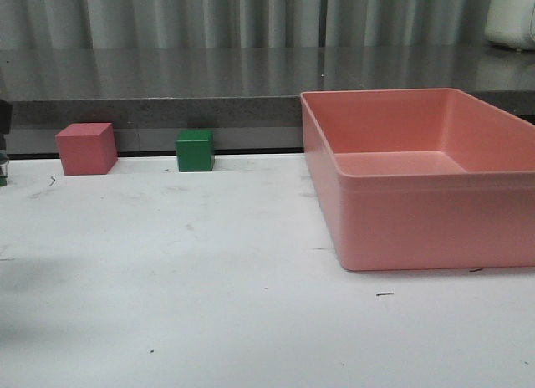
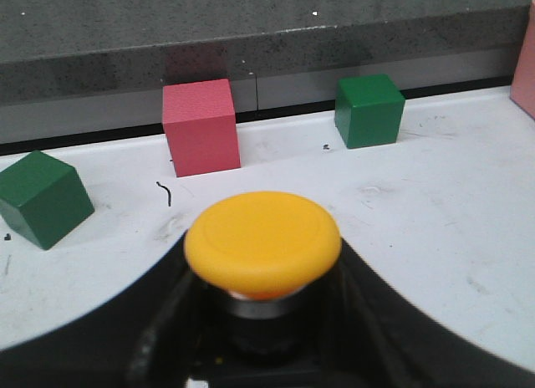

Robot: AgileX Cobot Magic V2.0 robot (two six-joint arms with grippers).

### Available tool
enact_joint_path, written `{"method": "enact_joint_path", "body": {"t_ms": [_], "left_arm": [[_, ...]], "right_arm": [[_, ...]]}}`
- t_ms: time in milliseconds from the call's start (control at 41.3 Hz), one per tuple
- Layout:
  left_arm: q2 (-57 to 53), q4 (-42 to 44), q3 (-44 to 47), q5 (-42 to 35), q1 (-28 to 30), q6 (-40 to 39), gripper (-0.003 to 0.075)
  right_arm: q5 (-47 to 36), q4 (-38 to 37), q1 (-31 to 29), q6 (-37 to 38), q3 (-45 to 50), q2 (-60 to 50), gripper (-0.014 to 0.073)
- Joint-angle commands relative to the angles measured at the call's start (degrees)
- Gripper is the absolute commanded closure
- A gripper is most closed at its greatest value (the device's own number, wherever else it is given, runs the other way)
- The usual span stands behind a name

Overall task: Place and stand button with both arms
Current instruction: 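Rotate the held button cap-up with the left gripper, moving it nearer the robot, then lower the button upright onto the table and open the left gripper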

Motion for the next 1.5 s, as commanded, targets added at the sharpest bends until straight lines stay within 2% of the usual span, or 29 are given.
{"method": "enact_joint_path", "body": {"t_ms": [0, 315, 484, 533, 702, 1186, 1477], "left_arm": [[1.65, 8.67, -1.57, -5.98, -0.31, -5.50, 0.0514], [10.16, 12.30, -1.62, -16.85, 0.53, -9.30, 0.0514], [13.74, 26.08, -2.10, -23.71, 6.51, -22.12, 0.0514], [14.76, 27.79, -2.10, -25.84, 8.70, -22.97, 0.0514], [18.51, 28.19, -2.10, -31.60, 10.98, -22.97, 0.0514], [31.11, 28.19, -2.10, -46.94, 10.98, -15.42, 0.0512], [33.59, 28.19, -4.01, -46.97, 10.98, -14.14, 0.0512]], "right_arm": [[-4.12, -0.63, -0.23, -0.43, -1.32, -0.10, 0.0125], [-4.12, -0.63, -0.23, -0.43, -1.32, -0.10, 0.0125], [-4.12, -0.63, -0.23, -0.43, -1.32, -0.10, 0.0125], [-4.12, -0.63, -0.23, -0.43, -1.32, -0.10, 0.0125], [-4.12, -0.63, -0.23, -0.43, -1.32, -0.10, 0.0125], [-4.12, -0.63, -0.23, -0.43, -1.32, -0.10, 0.0125], [-4.12, -0.63, -0.23, -0.43, -1.32, -0.10, 0.0125]]}}
